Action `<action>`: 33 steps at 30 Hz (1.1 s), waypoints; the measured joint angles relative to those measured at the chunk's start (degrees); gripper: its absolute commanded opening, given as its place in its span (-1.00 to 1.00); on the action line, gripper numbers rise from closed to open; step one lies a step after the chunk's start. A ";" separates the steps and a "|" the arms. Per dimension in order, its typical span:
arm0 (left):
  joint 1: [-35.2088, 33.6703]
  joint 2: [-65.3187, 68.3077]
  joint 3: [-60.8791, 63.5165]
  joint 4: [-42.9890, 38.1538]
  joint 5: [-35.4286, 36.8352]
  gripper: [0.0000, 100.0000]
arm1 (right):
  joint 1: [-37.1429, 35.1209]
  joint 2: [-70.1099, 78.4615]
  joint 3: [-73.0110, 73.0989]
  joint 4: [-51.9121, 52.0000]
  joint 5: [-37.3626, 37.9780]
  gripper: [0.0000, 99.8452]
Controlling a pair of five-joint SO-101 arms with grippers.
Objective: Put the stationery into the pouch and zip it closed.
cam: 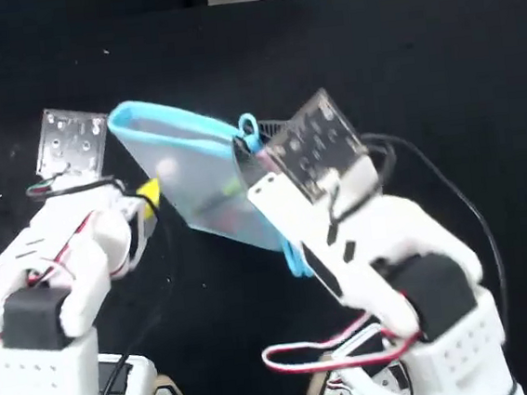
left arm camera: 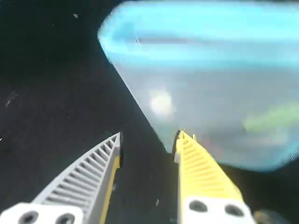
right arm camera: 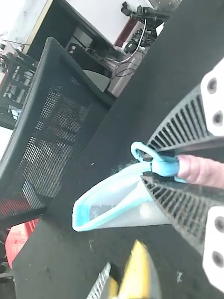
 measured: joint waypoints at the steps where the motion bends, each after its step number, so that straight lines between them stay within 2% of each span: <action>1: 0.00 0.00 1.76 -3.16 1.41 -0.61 | 0.09 -1.41 1.32 0.00 0.00 -0.98; 5: 0.26 0.09 6.51 -14.42 5.19 -0.61 | 0.18 -6.95 6.59 0.00 0.00 -0.98; 12: 5.80 0.09 12.13 -27.16 6.51 -0.60 | 0.18 -13.19 9.14 0.44 1.05 -0.98; 19: 7.21 0.09 13.63 -31.30 6.59 -0.60 | -0.09 -17.85 9.14 4.57 6.42 -0.98; 22: 8.79 0.09 15.12 -30.86 6.59 -0.60 | -0.09 -18.20 9.14 5.89 8.09 -0.98; 25: 9.58 0.09 15.12 -26.90 6.59 -0.60 | -0.09 -18.55 9.14 6.51 9.14 -0.98; 31: 10.37 -1.76 11.08 -11.25 6.59 -0.60 | -0.09 -18.64 9.14 6.51 9.41 -0.98; 33: 10.64 -4.31 8.62 -5.45 6.59 -0.53 | -0.09 -18.64 9.14 6.51 9.41 -0.98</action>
